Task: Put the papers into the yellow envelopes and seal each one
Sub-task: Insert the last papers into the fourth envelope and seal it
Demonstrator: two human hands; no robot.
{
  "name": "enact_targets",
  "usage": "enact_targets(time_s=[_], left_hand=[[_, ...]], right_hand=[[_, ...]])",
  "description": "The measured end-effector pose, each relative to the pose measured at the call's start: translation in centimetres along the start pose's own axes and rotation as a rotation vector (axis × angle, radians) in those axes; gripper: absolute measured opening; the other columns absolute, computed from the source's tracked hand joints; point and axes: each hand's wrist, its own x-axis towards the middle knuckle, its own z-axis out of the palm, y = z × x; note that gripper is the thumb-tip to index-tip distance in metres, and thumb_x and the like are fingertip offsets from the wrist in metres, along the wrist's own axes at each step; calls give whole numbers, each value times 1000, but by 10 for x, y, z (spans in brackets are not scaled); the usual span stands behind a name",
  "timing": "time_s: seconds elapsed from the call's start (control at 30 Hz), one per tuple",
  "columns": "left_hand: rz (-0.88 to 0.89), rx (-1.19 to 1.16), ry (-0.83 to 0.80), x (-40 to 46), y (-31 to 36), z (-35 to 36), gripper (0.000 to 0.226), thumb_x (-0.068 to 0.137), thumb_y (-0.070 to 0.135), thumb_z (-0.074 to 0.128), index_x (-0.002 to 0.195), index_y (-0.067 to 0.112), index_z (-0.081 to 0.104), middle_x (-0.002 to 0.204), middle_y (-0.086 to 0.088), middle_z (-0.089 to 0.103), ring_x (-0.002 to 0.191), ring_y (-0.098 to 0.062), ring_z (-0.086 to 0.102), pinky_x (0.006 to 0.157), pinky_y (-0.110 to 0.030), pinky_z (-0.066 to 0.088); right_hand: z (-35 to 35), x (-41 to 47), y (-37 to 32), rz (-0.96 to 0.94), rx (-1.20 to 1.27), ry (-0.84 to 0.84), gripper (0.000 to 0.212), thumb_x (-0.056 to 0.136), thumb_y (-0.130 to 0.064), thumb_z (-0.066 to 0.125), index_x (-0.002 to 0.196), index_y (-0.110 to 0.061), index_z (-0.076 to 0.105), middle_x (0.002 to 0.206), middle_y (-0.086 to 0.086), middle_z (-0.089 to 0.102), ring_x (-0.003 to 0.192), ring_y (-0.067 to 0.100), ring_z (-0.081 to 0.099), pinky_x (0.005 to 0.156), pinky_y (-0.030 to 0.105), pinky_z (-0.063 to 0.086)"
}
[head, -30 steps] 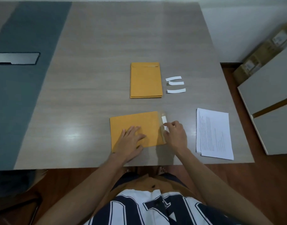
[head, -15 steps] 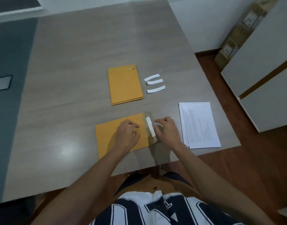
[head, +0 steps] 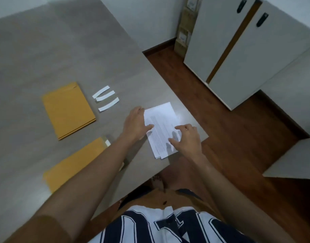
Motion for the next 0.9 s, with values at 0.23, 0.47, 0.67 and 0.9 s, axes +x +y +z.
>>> enact_targets(time_s=[0.23, 0.47, 0.67, 0.9], left_hand=[[2, 134, -124, 45, 28, 21, 86, 67, 46, 84, 134, 11, 43, 130, -12, 48, 122, -32, 47, 96, -41, 43], [-109, 122, -194, 69, 34, 8, 80, 53, 53, 89, 114, 12, 60, 115, -11, 56, 105, -29, 56, 85, -37, 48], [-138, 62, -252, 65, 32, 7, 74, 58, 35, 92, 117, 13, 53, 115, -11, 57, 101, -29, 58, 74, -34, 46], [-66, 222, -163, 49, 39, 17, 71, 69, 35, 87, 125, 6, 56, 124, -11, 47, 114, -29, 49, 93, -41, 48]], right_hand=[[-3, -10, 29, -32, -72, -66, 52, 78, -49, 75, 119, -22, 60, 117, 4, 54, 104, 20, 47, 86, 31, 46], [2, -3, 36, -21, -34, -63, 52, 71, -47, 81, 113, -22, 62, 113, 3, 53, 101, 20, 47, 83, 32, 47], [4, -4, 37, -22, -29, -57, 53, 72, -48, 80, 115, -24, 61, 115, 3, 54, 101, 19, 47, 84, 30, 46], [3, -3, 38, -17, -32, -73, 57, 73, -51, 78, 120, -26, 59, 119, 2, 53, 105, 18, 46, 85, 28, 43]])
